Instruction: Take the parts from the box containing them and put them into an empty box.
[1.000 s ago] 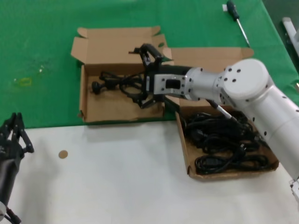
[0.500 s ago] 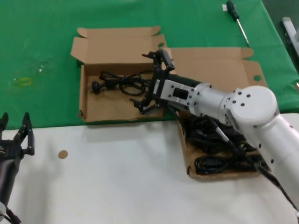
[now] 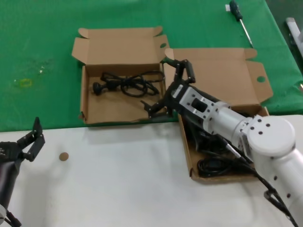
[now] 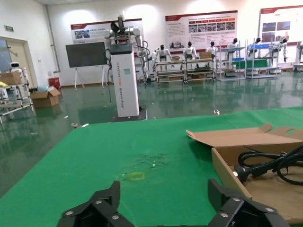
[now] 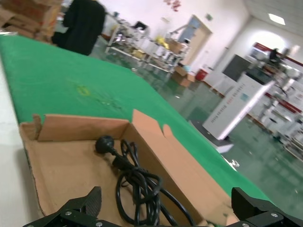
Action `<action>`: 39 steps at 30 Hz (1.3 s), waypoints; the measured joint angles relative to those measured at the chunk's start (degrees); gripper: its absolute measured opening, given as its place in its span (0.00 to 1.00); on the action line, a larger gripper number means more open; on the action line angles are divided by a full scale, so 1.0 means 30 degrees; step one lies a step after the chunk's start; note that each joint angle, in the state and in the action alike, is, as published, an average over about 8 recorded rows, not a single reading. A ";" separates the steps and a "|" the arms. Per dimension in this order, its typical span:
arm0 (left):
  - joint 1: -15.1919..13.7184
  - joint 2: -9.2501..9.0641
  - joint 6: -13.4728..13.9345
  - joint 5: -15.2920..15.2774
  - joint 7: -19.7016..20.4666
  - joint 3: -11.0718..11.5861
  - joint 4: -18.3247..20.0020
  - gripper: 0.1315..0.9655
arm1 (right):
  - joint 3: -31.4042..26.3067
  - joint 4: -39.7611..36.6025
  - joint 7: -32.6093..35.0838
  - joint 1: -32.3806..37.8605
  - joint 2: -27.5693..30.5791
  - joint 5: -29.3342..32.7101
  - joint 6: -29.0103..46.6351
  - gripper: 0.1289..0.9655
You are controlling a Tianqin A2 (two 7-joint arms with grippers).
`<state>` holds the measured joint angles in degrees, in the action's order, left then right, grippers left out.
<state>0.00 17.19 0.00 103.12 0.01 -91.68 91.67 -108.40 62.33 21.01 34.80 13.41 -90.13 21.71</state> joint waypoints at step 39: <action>0.0000 0.0000 0.0000 0.0004 -0.0001 0.0001 0.0000 1.00 | 0.4663 0.8180 -0.5857 -0.9717 0.1054 -0.3626 -0.6052 1.00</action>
<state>0.00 17.19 0.00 103.13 0.01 -91.67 91.67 -94.41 86.87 3.44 5.65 16.57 -101.01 3.55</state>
